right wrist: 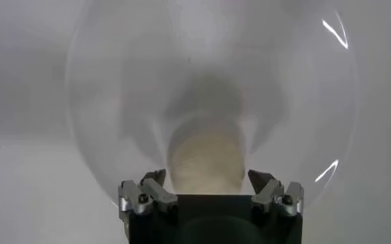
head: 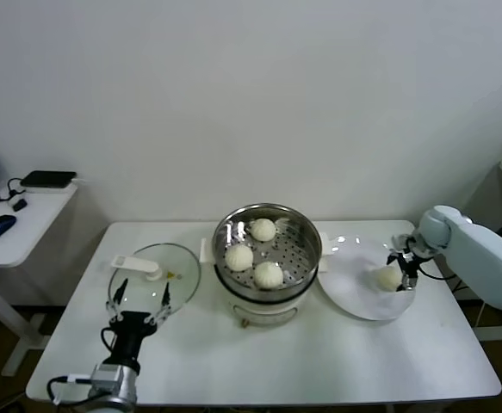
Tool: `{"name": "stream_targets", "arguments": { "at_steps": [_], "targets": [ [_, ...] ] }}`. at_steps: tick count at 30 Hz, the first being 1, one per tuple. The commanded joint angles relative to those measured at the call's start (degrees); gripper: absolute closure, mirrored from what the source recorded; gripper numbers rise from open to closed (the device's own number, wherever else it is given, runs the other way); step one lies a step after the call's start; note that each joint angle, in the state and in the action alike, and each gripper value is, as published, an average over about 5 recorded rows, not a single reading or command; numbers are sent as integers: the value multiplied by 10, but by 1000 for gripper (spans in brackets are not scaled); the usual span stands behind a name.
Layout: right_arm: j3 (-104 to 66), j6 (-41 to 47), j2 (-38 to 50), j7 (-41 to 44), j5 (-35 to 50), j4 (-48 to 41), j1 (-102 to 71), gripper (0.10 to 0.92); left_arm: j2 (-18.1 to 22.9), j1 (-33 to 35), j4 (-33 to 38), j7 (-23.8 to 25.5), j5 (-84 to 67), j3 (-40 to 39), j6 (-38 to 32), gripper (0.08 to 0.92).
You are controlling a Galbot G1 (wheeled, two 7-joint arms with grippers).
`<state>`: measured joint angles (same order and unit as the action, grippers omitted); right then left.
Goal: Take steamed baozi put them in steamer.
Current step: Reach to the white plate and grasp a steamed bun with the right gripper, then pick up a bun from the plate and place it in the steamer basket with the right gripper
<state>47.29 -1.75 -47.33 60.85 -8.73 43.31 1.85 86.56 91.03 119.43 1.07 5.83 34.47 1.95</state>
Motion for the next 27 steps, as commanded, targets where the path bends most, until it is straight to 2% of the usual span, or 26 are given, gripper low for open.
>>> {"name": "stream_targets", "arguments": {
  "at_steps": [1, 5, 13, 22, 27],
  "targets": [
    [-7, -1, -6, 5, -8, -9, -2, 203, 1, 0, -1, 0, 1, -1, 0, 177],
    [-10, -1, -8, 6, -10, -11, -4, 208, 1, 1, -1, 0, 2, -1, 0, 177],
    [-13, -1, -7, 7, -8, -8, -6, 351, 1, 1, -2, 0, 2, -1, 0, 177],
    [2, 12, 7, 11, 28, 12, 12, 364, 1, 2, -4, 0, 2, 0, -2, 177],
    [55, 40, 30, 14, 110, 56, 64, 364, 2, 2, -5, -1, 2, 0, -3, 177]
  ]
}}
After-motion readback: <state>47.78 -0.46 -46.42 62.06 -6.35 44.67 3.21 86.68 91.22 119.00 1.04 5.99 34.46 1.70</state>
